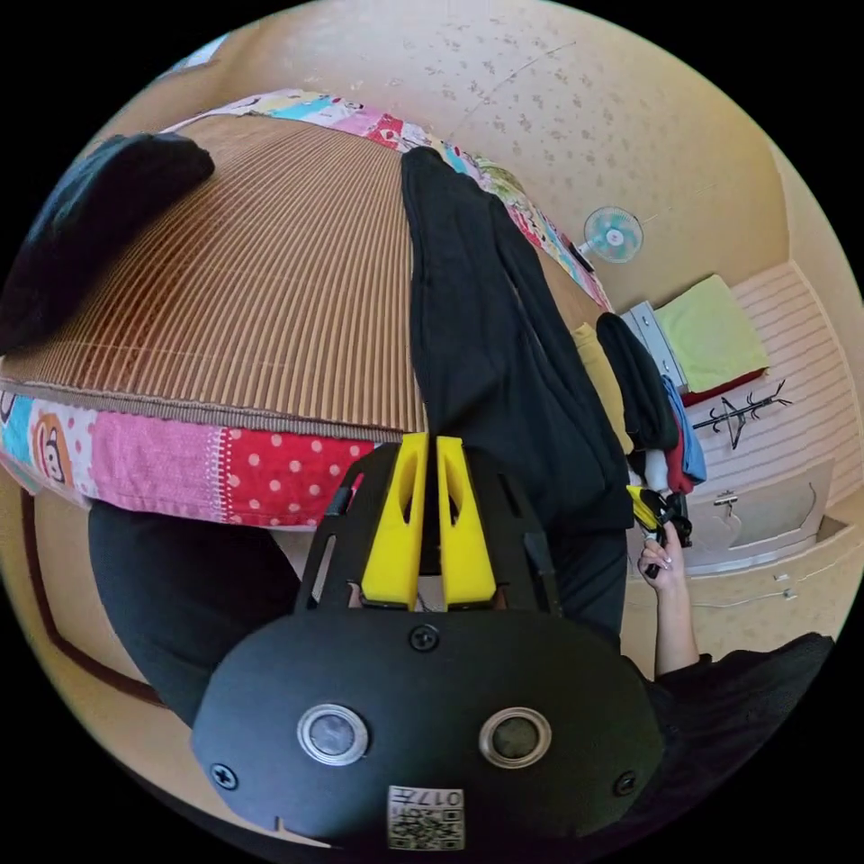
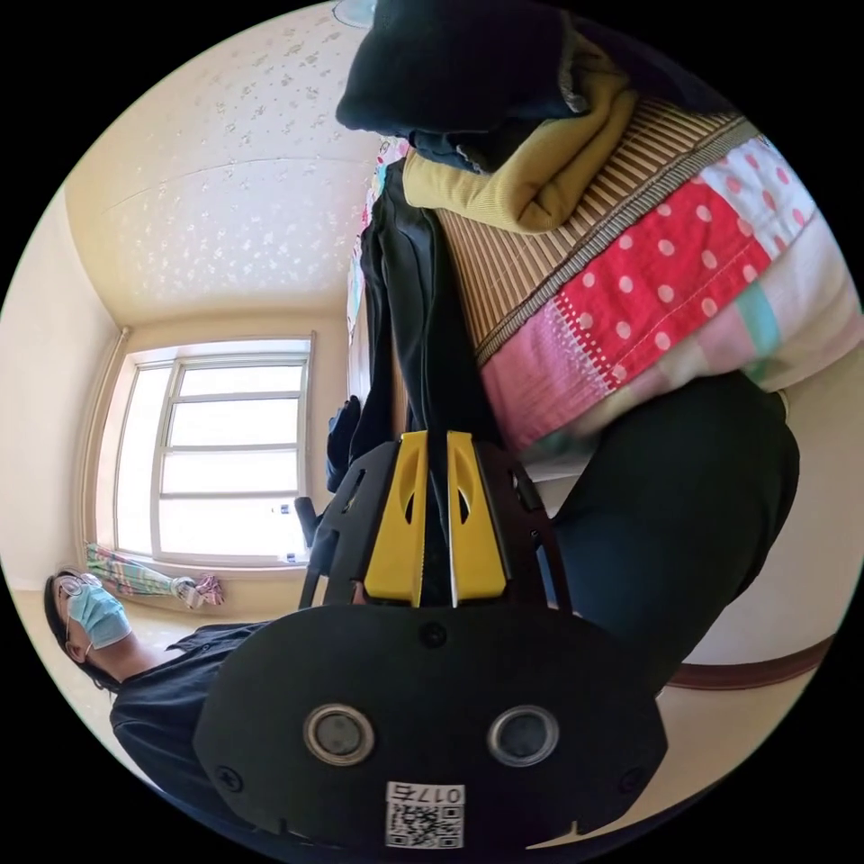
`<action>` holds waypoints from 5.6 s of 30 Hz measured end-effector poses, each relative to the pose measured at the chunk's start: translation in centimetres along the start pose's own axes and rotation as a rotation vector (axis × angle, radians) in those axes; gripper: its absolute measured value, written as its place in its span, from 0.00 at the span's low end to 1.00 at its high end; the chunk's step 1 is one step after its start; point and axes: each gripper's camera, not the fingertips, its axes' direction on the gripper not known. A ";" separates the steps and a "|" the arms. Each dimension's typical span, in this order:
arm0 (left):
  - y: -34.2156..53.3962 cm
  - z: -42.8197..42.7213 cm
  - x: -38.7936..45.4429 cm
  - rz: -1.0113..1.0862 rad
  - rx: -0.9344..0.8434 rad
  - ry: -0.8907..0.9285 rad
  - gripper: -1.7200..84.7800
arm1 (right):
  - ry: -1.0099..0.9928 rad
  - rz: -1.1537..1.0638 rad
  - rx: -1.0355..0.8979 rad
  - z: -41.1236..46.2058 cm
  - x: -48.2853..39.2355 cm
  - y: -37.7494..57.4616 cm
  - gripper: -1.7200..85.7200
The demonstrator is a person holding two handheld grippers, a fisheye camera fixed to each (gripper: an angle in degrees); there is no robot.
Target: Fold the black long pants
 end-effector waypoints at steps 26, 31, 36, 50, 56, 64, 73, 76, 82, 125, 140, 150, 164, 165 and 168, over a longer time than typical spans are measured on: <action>2.2 7.0 13.8 0.495 -0.156 0.150 0.14 | 0.158 -0.059 -0.066 2.7 -0.5 -4.7 0.05; 2.2 13.1 17.0 0.595 -0.315 0.001 0.15 | 0.138 -0.053 -0.070 2.4 0.8 -5.0 0.05; 1.1 14.1 16.3 0.514 -0.331 -0.042 0.10 | 0.118 -0.045 -0.052 1.3 2.4 -5.3 0.05; 1.3 11.4 9.9 0.276 -0.328 0.363 0.01 | 0.081 -0.050 -0.079 1.8 6.6 -6.4 0.08; 1.5 8.7 7.9 0.268 -0.322 0.406 0.01 | 0.058 -0.092 -0.181 2.3 6.0 -7.0 0.06; -3.0 -0.1 8.3 0.268 -0.154 0.770 0.08 | -0.057 -0.484 -0.283 6.0 -5.4 -6.1 0.05; -9.9 1.5 10.7 0.333 -0.322 0.705 0.17 | 0.017 -0.488 -0.544 22.1 -6.2 -6.0 0.05; -10.3 3.5 8.9 0.314 -0.392 0.636 0.09 | 0.121 -0.470 -0.644 26.2 -4.7 -5.7 0.05; -10.2 1.8 4.9 0.394 -0.303 0.703 0.03 | -0.027 -0.544 -0.635 23.8 -6.9 -9.7 0.04; -8.8 -5.1 -3.0 0.479 -0.431 0.409 0.02 | 0.742 -0.599 0.175 79.9 -14.2 -47.0 0.05; -8.0 -5.9 -0.9 0.528 -0.442 0.580 0.02 | 0.931 -0.753 0.075 78.8 -17.0 -42.6 0.15; -8.3 -4.3 -1.5 0.493 -0.523 0.613 0.02 | 1.047 -0.666 0.179 83.7 -16.2 -45.2 0.07; -9.4 -3.4 -1.2 0.463 -0.605 0.605 0.03 | 0.650 -0.786 0.032 76.1 -18.7 -40.7 0.03; -9.4 -3.3 -1.2 0.464 -0.606 0.603 0.03 | 0.592 -0.822 -0.033 74.4 -18.6 -38.6 0.03; -9.6 -3.0 -0.5 0.482 -0.611 0.570 0.03 | 0.622 -0.895 -0.235 69.8 -16.3 -30.5 0.03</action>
